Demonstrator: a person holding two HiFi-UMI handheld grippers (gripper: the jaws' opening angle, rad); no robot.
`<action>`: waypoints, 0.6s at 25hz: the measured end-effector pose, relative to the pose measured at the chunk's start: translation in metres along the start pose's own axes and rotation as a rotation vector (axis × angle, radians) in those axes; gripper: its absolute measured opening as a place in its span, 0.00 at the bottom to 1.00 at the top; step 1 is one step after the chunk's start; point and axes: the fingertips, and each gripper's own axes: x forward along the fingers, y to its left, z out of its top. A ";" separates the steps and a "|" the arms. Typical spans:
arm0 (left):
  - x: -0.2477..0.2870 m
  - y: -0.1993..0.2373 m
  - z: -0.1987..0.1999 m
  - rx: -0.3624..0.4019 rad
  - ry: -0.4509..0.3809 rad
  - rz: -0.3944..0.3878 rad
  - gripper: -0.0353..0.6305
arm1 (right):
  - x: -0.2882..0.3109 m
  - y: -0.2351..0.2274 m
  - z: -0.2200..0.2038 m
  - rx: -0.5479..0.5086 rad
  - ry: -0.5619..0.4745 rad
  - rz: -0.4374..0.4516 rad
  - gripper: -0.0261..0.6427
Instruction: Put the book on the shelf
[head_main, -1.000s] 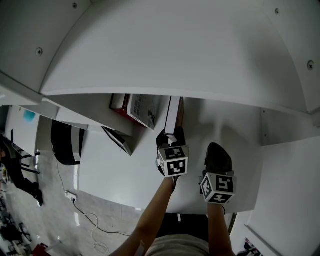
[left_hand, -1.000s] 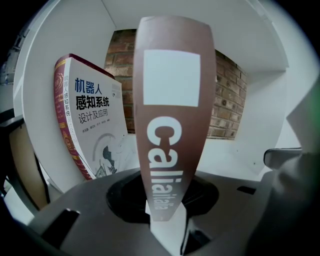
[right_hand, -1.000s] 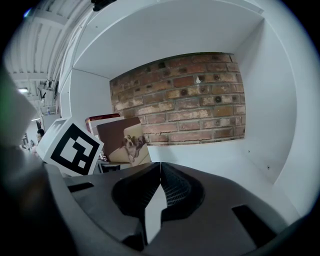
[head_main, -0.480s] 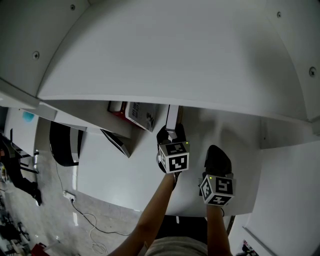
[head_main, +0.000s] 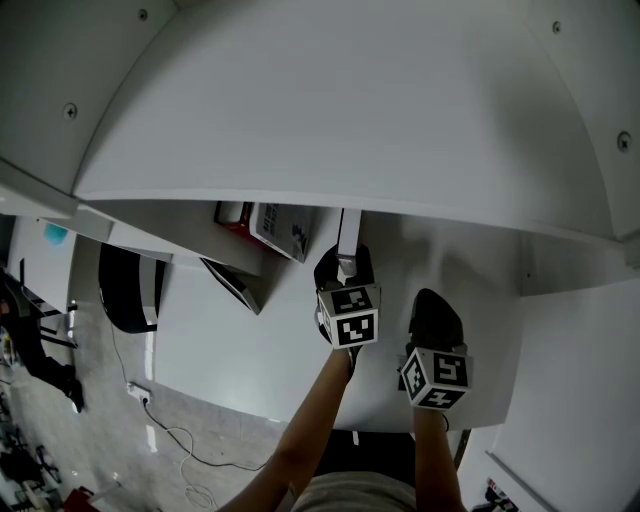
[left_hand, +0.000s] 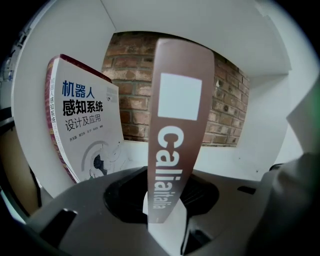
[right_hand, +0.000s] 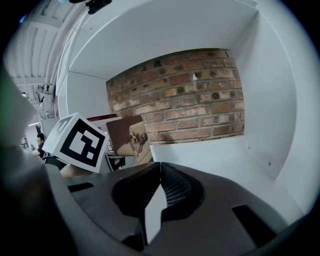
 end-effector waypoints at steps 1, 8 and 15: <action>-0.003 -0.001 0.002 0.003 -0.008 -0.003 0.28 | 0.000 0.001 0.000 -0.002 0.001 0.003 0.06; -0.015 -0.008 -0.008 0.038 -0.003 -0.012 0.29 | -0.004 0.012 -0.005 -0.005 0.006 0.036 0.06; -0.026 -0.005 -0.020 0.016 0.013 -0.013 0.29 | -0.009 0.012 -0.006 -0.012 0.006 0.036 0.06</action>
